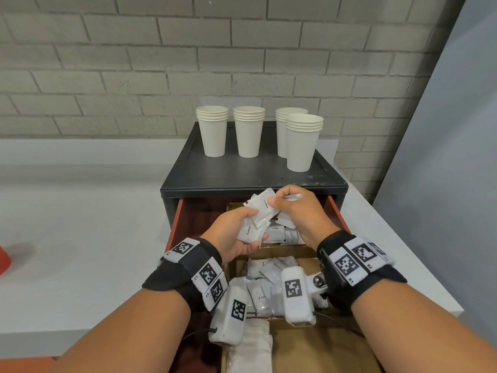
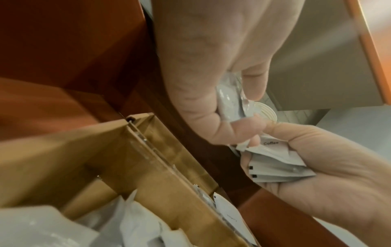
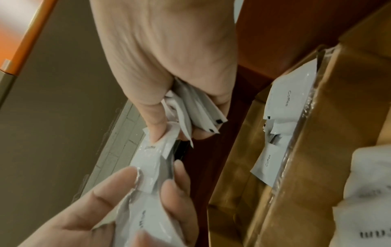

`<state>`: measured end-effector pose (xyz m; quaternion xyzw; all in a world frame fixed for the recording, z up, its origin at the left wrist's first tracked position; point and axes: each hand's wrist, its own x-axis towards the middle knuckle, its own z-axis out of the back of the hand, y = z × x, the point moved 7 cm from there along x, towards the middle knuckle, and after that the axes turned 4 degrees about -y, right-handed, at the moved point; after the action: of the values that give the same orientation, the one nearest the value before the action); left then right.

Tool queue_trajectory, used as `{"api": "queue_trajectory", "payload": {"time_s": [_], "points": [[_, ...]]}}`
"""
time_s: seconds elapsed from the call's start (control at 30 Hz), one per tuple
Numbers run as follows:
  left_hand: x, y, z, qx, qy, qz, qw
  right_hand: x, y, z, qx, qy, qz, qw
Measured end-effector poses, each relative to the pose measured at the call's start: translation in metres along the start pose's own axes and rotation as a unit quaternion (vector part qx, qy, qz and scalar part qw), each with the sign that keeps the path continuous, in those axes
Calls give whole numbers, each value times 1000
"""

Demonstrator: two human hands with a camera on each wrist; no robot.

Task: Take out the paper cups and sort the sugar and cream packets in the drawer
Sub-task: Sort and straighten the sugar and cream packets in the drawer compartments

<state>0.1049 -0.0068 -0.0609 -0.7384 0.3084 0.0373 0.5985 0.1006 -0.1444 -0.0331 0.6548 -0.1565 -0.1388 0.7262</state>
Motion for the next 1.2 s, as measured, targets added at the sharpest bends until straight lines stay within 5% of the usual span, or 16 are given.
{"api": "queue_trajectory", "payload": {"time_s": [0.3,0.6,0.77,1.07,1.2], "points": [[9,-5,13,13,-66,-40,997,-1,8,0,14,35,17,999],[8,-6,7,9,-16,-68,998,-9,-1,-23,22,90,-11,996],[9,-4,12,-32,-61,-33,997,-6,4,-13,33,46,0,998],[13,-7,17,83,-60,-88,991,-14,11,-28,-193,113,84,971],[11,-8,16,54,-56,-86,993,-13,10,-27,-183,111,67,975]]}}
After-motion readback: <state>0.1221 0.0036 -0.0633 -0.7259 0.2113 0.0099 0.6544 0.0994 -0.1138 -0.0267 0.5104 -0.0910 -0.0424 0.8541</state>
